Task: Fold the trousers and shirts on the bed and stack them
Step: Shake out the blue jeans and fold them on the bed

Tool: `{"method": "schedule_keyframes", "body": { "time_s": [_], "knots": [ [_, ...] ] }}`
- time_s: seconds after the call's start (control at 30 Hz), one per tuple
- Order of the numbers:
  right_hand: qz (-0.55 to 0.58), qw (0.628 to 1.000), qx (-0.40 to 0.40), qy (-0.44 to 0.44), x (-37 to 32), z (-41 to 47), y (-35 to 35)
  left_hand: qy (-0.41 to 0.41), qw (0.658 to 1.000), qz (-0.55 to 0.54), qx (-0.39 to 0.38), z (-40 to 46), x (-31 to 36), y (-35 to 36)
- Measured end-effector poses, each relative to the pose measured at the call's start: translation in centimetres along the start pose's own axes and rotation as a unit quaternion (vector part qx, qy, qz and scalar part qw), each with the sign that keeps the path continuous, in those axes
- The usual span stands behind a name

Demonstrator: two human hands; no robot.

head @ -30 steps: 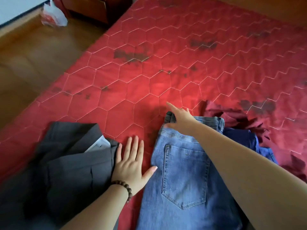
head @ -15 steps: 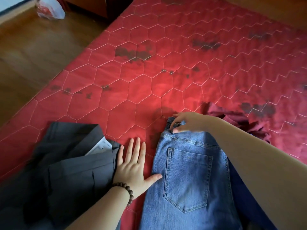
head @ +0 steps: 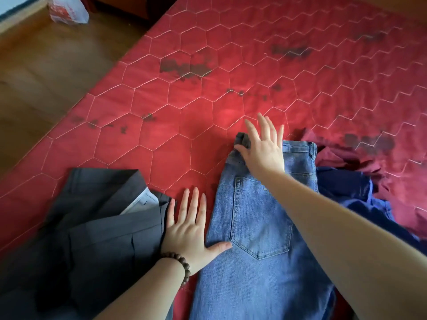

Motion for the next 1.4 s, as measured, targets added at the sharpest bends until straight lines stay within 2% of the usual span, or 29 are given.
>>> {"method": "schedule_keyframes", "body": {
  "time_s": [0.03, 0.07, 0.13, 0.17, 0.2, 0.3, 0.37, 0.47, 0.53, 0.63, 0.77, 0.83, 0.9, 0.97, 1.17, 1.3, 1.4],
  "knots": [
    [0.005, 0.999, 0.040, -0.018, -0.5, -1.8, -0.3, 0.001, 1.000, 0.002, -0.005, 0.0, 0.1, 0.0],
    [0.011, 0.998, 0.044, -0.054, -1.4, -3.8, 0.1, 0.001, 1.000, 0.006, -0.005, 0.1, 0.1, 0.0],
    [-0.026, 0.991, -0.033, -0.124, -2.6, -8.2, 2.9, -0.001, 1.000, 0.014, 0.002, 0.1, 0.1, -0.1],
    [-0.065, 0.988, -0.057, -0.131, -1.8, -9.9, 3.8, -0.001, 1.000, 0.016, 0.004, 0.0, 0.2, 0.0],
    [-0.096, 0.988, -0.064, -0.104, 0.2, -10.9, 4.1, -0.001, 1.000, 0.017, 0.007, 0.0, 0.2, 0.1],
    [-0.149, 0.985, -0.025, 0.080, 7.6, -12.0, 1.9, -0.007, 1.000, 0.024, 0.000, 0.0, 0.1, 0.3],
    [-0.119, 0.984, 0.001, 0.132, 8.2, -13.6, 1.1, -0.014, 0.999, 0.040, 0.002, 0.1, -0.3, 0.1],
    [-0.023, 0.999, -0.029, 0.024, 1.5, -17.6, 3.1, -0.001, 1.000, 0.027, 0.012, -0.4, 0.3, -0.8],
    [-0.008, 0.998, -0.067, -0.016, -1.1, -20.8, 4.4, 0.062, 0.996, 0.021, 0.057, -1.7, 3.2, -1.6],
    [-0.031, 0.997, -0.058, 0.050, 1.6, -24.1, 3.9, 0.155, 0.983, 0.047, 0.087, -5.1, 8.6, -0.5],
    [-0.058, 0.975, -0.034, 0.210, 6.2, -28.2, 2.4, 0.119, 0.990, 0.056, 0.059, -8.1, 8.7, 1.3],
    [-0.017, 0.980, -0.032, 0.196, 3.8, -29.6, 2.6, 0.108, 0.991, 0.065, 0.049, -9.5, 8.7, 1.9],
    [0.029, 0.991, -0.064, 0.115, -0.3, -31.5, 3.9, 0.114, 0.990, 0.076, 0.034, -11.2, 9.4, 2.8],
    [0.035, 0.993, -0.086, 0.078, -2.2, -33.8, 4.4, 0.125, 0.988, 0.081, 0.030, -13.1, 9.6, 3.5],
    [-0.019, 0.978, -0.096, 0.184, 0.3, -40.7, 3.6, 0.122, 0.989, 0.080, 0.028, -20.1, 8.1, 4.8],
    [0.018, 0.987, -0.098, 0.124, -6.0, -45.7, 3.9, 0.116, 0.991, 0.066, 0.010, -25.5, 8.9, 6.5],
    [0.034, 0.984, -0.097, 0.148, -7.5, -50.5, 3.9, 0.132, 0.989, 0.059, 0.005, -29.9, 9.0, 7.8]
  ]
}}
Point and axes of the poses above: each hand's wrist, its own z-axis towards the middle knuckle, its own y-axis out of the palm, x = y × z, the point moved 8 cm from there along z, towards the middle knuckle, and after that the axes turned 4 degrees about z, right-handed, at the moved point
